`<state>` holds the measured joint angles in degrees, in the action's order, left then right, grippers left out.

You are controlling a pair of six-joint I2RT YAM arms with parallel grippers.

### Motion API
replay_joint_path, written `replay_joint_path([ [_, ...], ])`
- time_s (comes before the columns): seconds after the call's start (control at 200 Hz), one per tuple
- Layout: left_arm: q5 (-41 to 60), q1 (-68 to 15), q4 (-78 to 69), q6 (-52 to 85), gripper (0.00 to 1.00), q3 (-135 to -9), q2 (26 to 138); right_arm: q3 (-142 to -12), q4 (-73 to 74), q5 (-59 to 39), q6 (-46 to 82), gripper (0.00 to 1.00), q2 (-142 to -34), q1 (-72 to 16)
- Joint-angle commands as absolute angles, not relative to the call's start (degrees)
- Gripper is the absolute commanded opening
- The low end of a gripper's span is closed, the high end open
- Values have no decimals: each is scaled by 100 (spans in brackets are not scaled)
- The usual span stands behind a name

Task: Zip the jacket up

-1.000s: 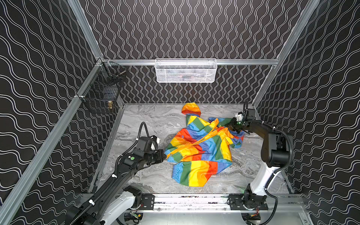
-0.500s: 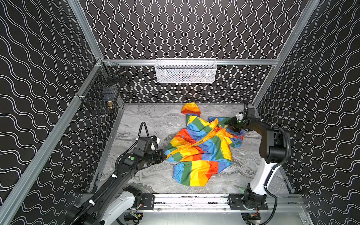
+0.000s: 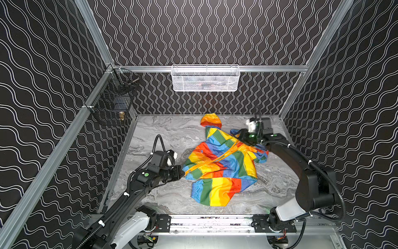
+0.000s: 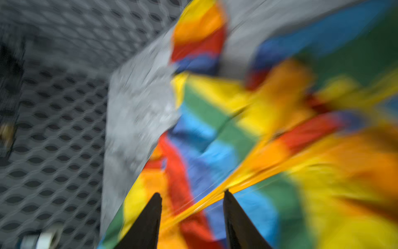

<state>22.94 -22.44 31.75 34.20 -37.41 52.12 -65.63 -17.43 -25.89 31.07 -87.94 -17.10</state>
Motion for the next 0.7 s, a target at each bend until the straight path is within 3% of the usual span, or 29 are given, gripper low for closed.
replay_joint_path([
  [0.0, 2377, -2232, 3175, 3322, 0, -3763, 5186, -6193, -1337, -2946, 3859, 51, -8542, -2455],
  [0.135, 2425, -2232, 3091, 3357, 0, -3700, 5194, -5843, -362, -3135, 4904, 49, -8555, -3513],
  [0.205, 2435, -2232, 3054, 3375, 0, -3676, 5194, -5755, 199, -3200, 5429, 40, -8628, -3841],
  [0.265, 2451, -2232, 3025, 3401, 0, -3644, 5190, -5401, 812, -3229, 5947, 39, -8639, -4018],
  [0.475, 2491, -2232, 2971, 3452, 0, -3595, 5138, -4901, 1671, -2803, 6874, 44, -8565, -4471],
  [0.696, 2546, -2232, 2916, 3488, 0, -3551, 5105, -4819, 2235, -2749, 7224, 43, -8880, -4715],
])
